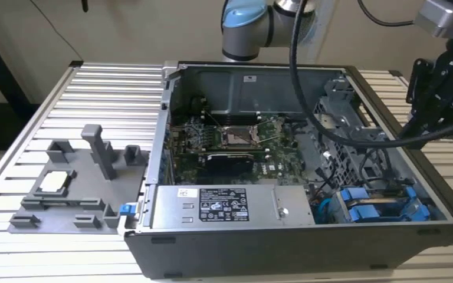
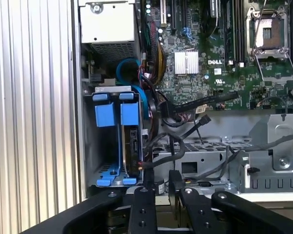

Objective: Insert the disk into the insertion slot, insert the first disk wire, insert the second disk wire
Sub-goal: 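Insert the second disk wire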

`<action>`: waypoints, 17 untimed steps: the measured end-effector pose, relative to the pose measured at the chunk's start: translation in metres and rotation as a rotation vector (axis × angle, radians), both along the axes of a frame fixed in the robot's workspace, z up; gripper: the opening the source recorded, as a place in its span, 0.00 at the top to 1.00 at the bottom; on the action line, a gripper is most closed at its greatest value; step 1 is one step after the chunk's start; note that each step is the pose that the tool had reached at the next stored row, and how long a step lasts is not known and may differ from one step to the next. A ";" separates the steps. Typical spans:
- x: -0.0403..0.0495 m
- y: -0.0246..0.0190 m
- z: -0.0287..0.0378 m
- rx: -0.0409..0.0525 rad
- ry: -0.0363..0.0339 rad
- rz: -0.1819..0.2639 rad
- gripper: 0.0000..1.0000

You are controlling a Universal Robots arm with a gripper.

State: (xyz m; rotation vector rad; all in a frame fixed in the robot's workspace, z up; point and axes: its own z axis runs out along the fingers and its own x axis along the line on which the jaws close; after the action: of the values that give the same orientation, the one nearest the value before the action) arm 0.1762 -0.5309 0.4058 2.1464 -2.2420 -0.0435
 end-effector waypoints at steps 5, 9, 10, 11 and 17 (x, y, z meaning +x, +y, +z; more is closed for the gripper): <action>-0.0227 0.0000 0.0000 0.0000 -0.0111 0.000 0.73; -0.0406 0.0001 -0.0002 0.0001 -0.0196 0.000 0.73; -0.0422 0.0003 -0.0003 0.0002 -0.0198 0.000 0.73; -0.0423 0.0003 -0.0003 0.0002 -0.0199 0.000 0.73; -0.0489 0.0070 -0.0025 -0.0302 -0.0241 0.000 0.73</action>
State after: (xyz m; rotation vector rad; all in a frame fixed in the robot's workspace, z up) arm 0.1274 -0.5240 0.4034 2.1435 -2.2403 0.0162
